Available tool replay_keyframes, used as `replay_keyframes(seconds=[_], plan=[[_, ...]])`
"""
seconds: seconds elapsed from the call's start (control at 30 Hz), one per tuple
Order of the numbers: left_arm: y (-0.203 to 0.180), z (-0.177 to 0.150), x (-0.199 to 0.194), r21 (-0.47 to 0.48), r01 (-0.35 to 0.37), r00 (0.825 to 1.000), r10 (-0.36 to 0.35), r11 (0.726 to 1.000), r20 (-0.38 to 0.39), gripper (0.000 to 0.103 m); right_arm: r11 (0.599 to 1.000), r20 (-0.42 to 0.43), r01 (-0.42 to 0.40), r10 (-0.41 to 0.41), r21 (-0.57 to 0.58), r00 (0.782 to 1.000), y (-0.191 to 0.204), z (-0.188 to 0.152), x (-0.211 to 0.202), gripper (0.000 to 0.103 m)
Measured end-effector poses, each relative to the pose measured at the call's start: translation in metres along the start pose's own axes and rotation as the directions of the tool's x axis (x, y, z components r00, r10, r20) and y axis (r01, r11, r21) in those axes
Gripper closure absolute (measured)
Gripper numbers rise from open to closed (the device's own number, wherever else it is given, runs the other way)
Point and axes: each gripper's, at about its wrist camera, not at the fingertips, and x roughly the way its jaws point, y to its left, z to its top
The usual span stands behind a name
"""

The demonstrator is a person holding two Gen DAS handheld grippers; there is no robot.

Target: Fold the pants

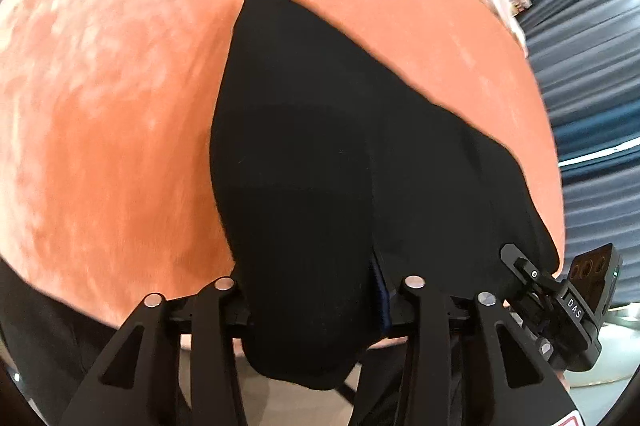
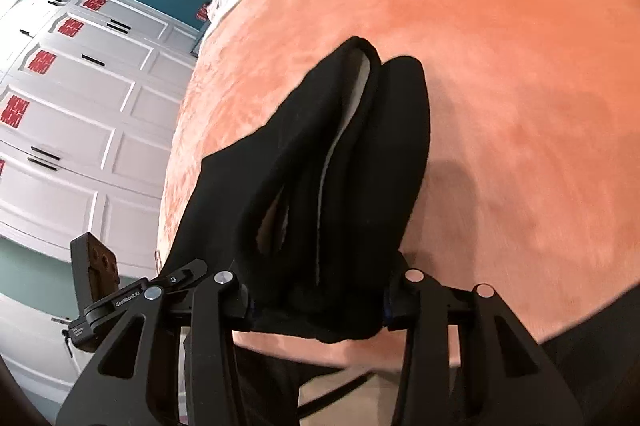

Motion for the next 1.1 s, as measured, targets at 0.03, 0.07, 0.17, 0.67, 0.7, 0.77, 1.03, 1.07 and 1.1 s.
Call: replay_keyframes(seconds=[0.03, 0.07, 0.17, 0.67, 0.7, 0.77, 1.03, 1.07, 1.1], plan=[[0.005, -0.002, 0.010, -0.010, -0.027, 1.000, 0.026, 1.000, -0.015, 0.049, 1.000, -0.020, 0.022, -0.022, 0.010, 1.000, -0.007, -0.005, 0.006, 0.060], [0.011, -0.003, 0.018, -0.033, -0.041, 0.999, 0.040, 0.999, -0.019, 0.039, 0.999, -0.036, 0.038, -0.037, 0.016, 0.999, -0.012, -0.007, 0.012, 0.054], [0.030, 0.000, 0.029, -0.138, 0.030, 1.000, -0.030, 0.990, 0.003, 0.022, 0.994, -0.037, 0.006, -0.002, 0.109, 0.999, -0.033, -0.013, 0.024, 0.043], [-0.022, 0.010, -0.053, 0.061, 0.037, 0.987, -0.046, 0.997, 0.155, 0.067, 0.997, 0.051, -0.047, 0.051, -0.061, 0.997, 0.032, -0.020, -0.029, 0.065], [-0.027, 0.007, -0.065, 0.078, 0.038, 0.984, -0.051, 0.996, 0.173, 0.067, 0.994, 0.071, -0.068, 0.074, -0.088, 0.995, 0.044, -0.020, -0.043, 0.065], [-0.043, 0.008, -0.091, 0.119, 0.046, 0.972, -0.072, 0.992, 0.224, 0.067, 0.988, 0.104, -0.094, 0.107, -0.124, 0.989, 0.059, -0.020, -0.064, 0.065], [-0.096, 0.027, -0.177, 0.273, 0.036, 0.892, -0.153, 0.961, 0.424, 0.067, 0.946, 0.253, -0.159, 0.234, -0.284, 0.939, 0.123, 0.013, -0.142, 0.066], [-0.105, 0.039, -0.189, 0.298, 0.033, 0.873, -0.172, 0.954, 0.455, 0.067, 0.938, 0.270, -0.163, 0.250, -0.306, 0.930, 0.132, 0.021, -0.148, 0.065], [-0.109, 0.042, -0.198, 0.312, 0.031, 0.862, -0.183, 0.950, 0.473, 0.067, 0.926, 0.293, -0.162, 0.269, -0.340, 0.917, 0.144, 0.033, -0.155, 0.065]])
